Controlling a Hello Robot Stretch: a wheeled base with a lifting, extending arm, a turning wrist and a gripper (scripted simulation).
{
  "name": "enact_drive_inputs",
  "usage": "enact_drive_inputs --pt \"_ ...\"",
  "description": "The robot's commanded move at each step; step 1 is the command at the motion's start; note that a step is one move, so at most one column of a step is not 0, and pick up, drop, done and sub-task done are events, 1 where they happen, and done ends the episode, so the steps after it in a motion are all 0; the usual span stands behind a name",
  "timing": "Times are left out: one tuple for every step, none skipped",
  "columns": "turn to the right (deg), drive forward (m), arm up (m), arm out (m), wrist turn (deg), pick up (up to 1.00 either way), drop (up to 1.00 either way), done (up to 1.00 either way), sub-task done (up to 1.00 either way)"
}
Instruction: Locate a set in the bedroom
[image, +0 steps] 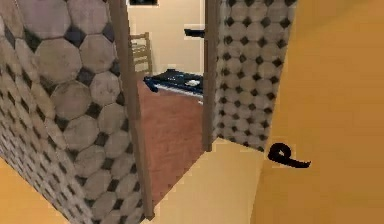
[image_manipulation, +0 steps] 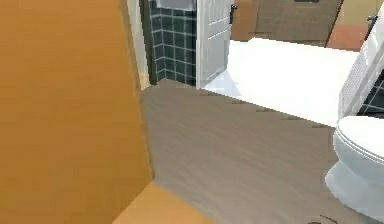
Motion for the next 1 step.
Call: enact_drive_inputs --pt "0.0 0.85 0.0 0.0 0.0 0.0 0.0 0.0 0.0"
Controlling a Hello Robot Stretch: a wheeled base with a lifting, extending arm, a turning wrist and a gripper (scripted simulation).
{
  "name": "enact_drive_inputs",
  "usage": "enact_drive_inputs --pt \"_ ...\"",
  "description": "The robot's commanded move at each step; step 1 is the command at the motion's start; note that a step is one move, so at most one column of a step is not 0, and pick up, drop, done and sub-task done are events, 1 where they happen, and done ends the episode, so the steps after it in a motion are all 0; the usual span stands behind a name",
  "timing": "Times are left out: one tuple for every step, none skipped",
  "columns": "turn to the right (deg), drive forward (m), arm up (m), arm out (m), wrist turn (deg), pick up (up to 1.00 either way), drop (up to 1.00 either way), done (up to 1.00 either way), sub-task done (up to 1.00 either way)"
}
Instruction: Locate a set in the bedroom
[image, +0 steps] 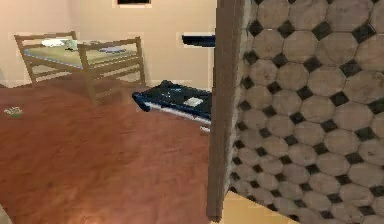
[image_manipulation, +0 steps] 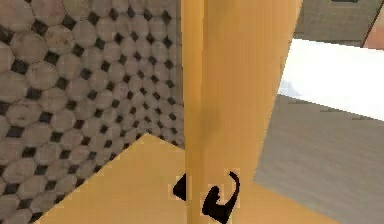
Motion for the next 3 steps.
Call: enact_drive_inputs --pt "24.0 0.0 0.0 0.0 0.0 0.0 0.0 0.0 0.0" --pt "0.0 0.3 0.0 0.0 0.0 0.0 0.0 0.0 0.0" --pt "-45.0 0.0 0.0 0.0 0.0 0.0 0.0 0.0 0.0"
